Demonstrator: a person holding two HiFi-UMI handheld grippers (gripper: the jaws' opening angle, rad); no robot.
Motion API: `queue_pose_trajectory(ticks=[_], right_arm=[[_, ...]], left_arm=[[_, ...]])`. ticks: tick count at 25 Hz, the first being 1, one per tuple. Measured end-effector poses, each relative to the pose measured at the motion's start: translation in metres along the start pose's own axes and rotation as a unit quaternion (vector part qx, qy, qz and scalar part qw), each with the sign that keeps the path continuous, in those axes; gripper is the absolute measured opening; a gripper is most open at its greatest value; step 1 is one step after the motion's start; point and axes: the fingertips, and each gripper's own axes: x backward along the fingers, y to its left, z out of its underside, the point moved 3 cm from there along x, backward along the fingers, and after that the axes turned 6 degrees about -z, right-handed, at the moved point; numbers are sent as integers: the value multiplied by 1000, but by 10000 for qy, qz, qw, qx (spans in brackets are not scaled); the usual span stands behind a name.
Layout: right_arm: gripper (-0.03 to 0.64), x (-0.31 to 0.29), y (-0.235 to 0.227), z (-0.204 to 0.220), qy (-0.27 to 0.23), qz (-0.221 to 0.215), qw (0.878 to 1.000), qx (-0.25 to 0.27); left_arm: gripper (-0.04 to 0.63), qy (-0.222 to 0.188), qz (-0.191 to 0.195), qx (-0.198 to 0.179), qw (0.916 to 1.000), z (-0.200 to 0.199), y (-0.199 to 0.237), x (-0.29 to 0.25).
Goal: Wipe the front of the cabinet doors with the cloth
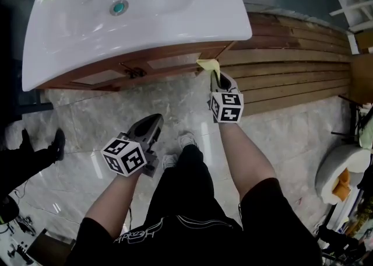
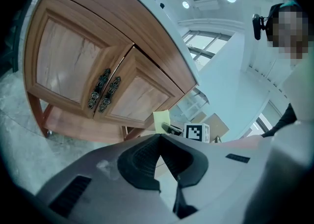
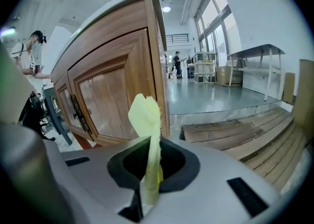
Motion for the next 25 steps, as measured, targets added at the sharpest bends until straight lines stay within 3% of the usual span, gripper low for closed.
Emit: queue_pose_trajectory(ticks=[5,14,25], right_arm=[[40,9,30,4,-127,-378,9986,-356],[40,5,126,8,-20,-1277,9906,-484],[40,-28,204,35,487,-1923,9800,-170]], left_arm=[[5,-13,-102,108,9999,7,12,10],[5,-315,-365,204,9986,0,38,44],[5,-659,-895,509,9925,-16,98,80]])
